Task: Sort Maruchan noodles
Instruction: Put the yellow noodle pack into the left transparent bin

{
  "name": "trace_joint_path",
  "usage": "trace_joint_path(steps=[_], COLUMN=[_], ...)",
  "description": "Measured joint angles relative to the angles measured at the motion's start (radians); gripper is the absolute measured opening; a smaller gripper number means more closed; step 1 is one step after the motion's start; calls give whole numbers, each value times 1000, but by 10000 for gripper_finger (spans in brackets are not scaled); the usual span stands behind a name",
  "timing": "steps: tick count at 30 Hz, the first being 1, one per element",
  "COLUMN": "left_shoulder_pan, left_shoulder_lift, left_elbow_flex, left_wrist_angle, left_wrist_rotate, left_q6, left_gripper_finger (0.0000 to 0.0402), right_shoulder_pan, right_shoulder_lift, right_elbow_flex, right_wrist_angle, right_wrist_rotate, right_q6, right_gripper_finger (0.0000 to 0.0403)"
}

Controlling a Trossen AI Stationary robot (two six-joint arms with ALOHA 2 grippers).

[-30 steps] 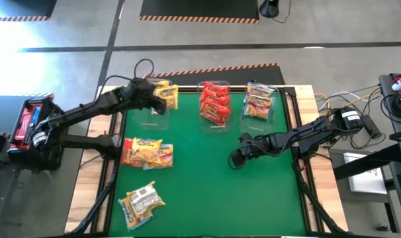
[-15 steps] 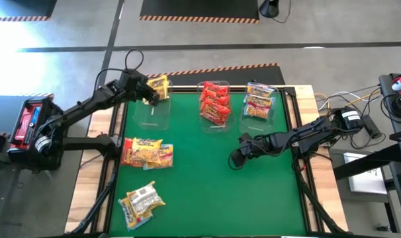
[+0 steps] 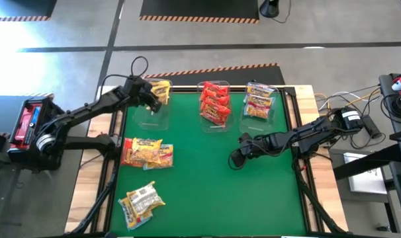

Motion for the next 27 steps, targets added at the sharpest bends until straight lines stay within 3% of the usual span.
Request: trace_joint_path(steps=[9, 27], left_shoulder_pan=[9, 12], left_shoulder_lift=[-20, -21], left_elbow_flex=[-169, -279], left_wrist_angle=[298, 381], left_wrist_rotate=[-1, 29], left_q6=[9, 141], left_gripper_finger=[112, 112], right_shoulder_pan=[0, 0], right_shoulder_lift=[0, 0], right_elbow_flex=[0, 0], right_wrist_angle=[0, 0], right_wrist_rotate=[0, 0], right_q6=[0, 0], right_gripper_finger=[128, 128])
